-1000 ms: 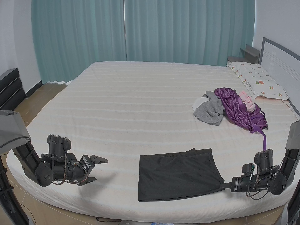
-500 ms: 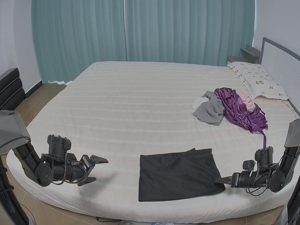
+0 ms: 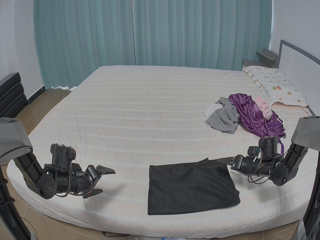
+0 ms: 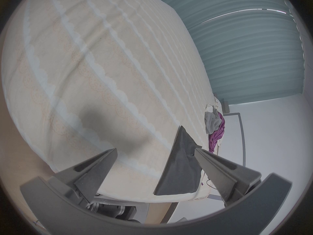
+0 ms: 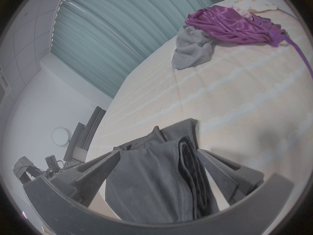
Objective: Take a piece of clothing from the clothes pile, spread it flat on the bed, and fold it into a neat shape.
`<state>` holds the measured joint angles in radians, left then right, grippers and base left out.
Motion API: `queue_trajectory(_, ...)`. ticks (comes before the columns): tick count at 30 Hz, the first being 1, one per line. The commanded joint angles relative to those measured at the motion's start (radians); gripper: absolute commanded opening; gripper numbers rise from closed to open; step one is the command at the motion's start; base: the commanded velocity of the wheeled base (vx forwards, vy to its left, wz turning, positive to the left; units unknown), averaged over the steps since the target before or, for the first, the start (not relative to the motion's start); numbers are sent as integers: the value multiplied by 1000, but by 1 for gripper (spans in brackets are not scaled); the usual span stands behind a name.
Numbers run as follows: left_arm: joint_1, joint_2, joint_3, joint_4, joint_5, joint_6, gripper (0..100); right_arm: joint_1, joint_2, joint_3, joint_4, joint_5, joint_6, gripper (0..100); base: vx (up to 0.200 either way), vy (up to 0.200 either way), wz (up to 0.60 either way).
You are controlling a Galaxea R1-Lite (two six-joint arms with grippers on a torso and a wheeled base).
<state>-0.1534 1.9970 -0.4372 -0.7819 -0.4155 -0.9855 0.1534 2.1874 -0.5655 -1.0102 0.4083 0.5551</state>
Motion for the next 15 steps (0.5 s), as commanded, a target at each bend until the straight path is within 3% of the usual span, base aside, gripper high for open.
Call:
queue_trajectory(1, 0, 2, 0, 0, 0, 1, 100, 26, 106, -114, 39, -3, 22, 100, 0, 0, 0)
queue_trajectory(3, 0, 2, 2, 0, 0, 1, 100, 26, 123, -145, 59, -6, 20, 100, 0, 0, 0)
queue_trajectory(4, 0, 2, 2, 0, 0, 1, 100, 26, 129, -157, 70, -13, 20, 0, 0, 0, 0)
queue_trajectory(15, -6, 8, -1, -2, 4, 5, 100, 5, 129, -165, 87, -65, 17, 0, 0, 0, 0)
